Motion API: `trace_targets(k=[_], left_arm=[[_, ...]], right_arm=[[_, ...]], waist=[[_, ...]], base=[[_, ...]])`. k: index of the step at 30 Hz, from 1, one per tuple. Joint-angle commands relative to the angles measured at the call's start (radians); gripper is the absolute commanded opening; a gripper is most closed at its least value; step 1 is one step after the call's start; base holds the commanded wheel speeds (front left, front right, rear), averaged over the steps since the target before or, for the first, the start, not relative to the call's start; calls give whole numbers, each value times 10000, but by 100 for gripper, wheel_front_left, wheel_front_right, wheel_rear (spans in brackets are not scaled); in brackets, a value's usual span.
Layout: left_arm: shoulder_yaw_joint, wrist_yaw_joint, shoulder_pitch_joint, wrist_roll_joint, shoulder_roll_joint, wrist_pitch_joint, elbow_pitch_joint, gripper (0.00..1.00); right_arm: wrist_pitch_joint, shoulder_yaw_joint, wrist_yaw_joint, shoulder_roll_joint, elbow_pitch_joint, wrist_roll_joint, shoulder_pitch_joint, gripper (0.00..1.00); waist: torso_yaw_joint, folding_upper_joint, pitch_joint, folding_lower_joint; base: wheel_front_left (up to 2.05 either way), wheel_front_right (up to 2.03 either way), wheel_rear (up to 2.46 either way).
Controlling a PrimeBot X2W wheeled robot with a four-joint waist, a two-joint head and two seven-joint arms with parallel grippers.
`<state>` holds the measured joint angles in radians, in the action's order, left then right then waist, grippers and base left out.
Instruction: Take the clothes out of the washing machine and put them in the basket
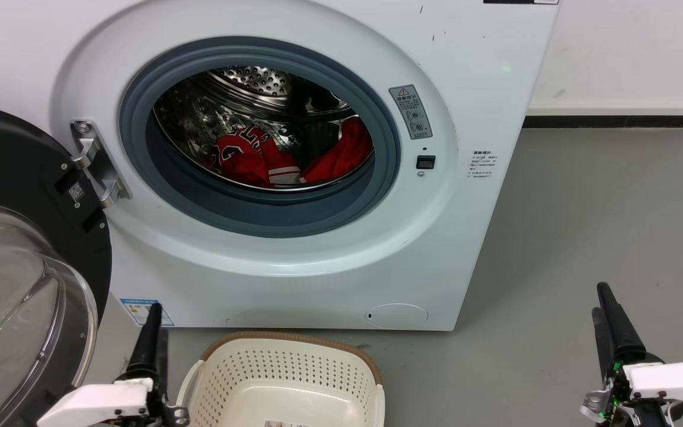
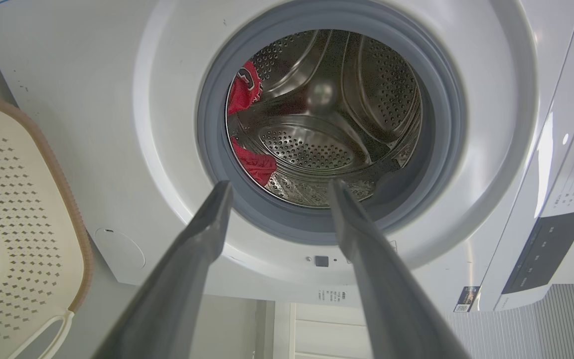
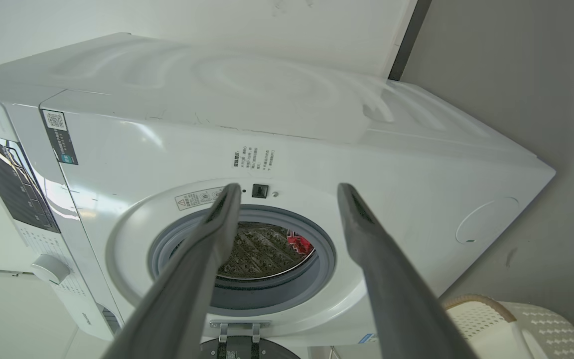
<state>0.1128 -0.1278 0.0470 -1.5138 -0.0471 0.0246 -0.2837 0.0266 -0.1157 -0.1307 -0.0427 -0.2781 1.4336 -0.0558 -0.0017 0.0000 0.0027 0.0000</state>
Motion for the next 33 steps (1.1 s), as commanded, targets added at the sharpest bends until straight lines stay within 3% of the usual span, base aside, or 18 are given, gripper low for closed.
trace_targets(k=[1,9,15,33], left_arm=[[221,-10,105,318,-26,-128,159,100],[937,125,199,1865,-28,-452,489,100],[1191,575,206,3140,-29,-678,1324,100],[154,1771,-329,7006,-32,-1289,3780,100]], right_arm=[[-122,-55,-2,-40,205,-613,-85,100],[-448,-332,-2,-47,846,-3148,-60,100],[-679,-246,-1,-52,1662,-5278,-30,100],[-1287,432,-1,-67,3232,-9467,113,100]], waist=[[3,0,-3,0],[23,0,13,0],[30,0,48,0],[12,0,138,0]], base=[[0,0,0],[0,0,0],[0,0,0],[0,0,0]])
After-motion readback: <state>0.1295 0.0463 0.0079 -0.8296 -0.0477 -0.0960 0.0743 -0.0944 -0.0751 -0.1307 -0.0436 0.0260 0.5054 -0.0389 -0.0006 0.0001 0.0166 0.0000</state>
